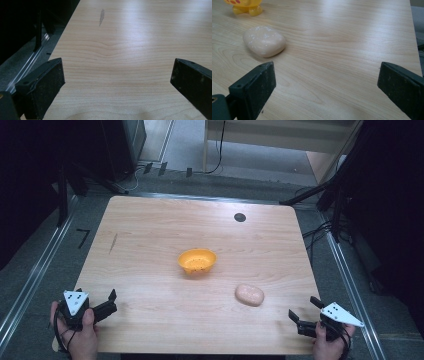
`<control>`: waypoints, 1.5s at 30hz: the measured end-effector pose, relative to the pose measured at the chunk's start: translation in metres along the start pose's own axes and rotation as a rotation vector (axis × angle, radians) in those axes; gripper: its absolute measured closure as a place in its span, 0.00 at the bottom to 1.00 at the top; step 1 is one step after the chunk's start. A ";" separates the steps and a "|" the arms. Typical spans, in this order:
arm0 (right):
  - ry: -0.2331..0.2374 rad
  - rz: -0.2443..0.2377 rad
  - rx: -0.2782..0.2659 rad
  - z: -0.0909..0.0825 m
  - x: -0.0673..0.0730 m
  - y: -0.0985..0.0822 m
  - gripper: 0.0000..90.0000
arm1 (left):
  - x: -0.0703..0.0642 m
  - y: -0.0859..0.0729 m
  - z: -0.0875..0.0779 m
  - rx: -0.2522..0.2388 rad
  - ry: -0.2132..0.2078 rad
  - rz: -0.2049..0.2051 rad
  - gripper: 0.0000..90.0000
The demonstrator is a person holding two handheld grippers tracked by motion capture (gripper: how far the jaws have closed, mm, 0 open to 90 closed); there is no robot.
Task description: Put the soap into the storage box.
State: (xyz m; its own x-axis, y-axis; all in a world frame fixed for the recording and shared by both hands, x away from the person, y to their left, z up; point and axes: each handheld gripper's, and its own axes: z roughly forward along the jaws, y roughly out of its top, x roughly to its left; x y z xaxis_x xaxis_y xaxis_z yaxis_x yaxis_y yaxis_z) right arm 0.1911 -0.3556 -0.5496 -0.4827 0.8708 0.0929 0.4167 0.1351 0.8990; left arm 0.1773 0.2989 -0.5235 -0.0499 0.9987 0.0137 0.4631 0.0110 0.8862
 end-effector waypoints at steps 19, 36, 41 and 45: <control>0.200 -0.096 0.236 0.025 0.011 0.027 0.08 | -0.007 0.002 0.004 0.012 0.033 0.045 0.04; 0.242 -0.250 0.353 0.049 0.025 0.072 0.08 | -0.005 0.003 0.006 0.026 0.014 0.033 0.04; 0.267 -0.295 0.399 0.061 0.033 0.080 0.08 | -0.005 0.003 0.006 0.027 0.015 0.033 0.04; 0.277 -0.318 0.418 0.066 0.038 0.083 0.09 | -0.005 0.003 0.006 0.030 0.013 0.037 0.04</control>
State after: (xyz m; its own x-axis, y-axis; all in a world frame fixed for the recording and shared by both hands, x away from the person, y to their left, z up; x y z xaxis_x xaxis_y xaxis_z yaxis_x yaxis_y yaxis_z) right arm 0.2581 -0.2804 -0.4996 -0.7932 0.6090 0.0051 0.4595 0.5930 0.6612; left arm 0.1842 0.2945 -0.5238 -0.0437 0.9976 0.0529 0.4914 -0.0246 0.8706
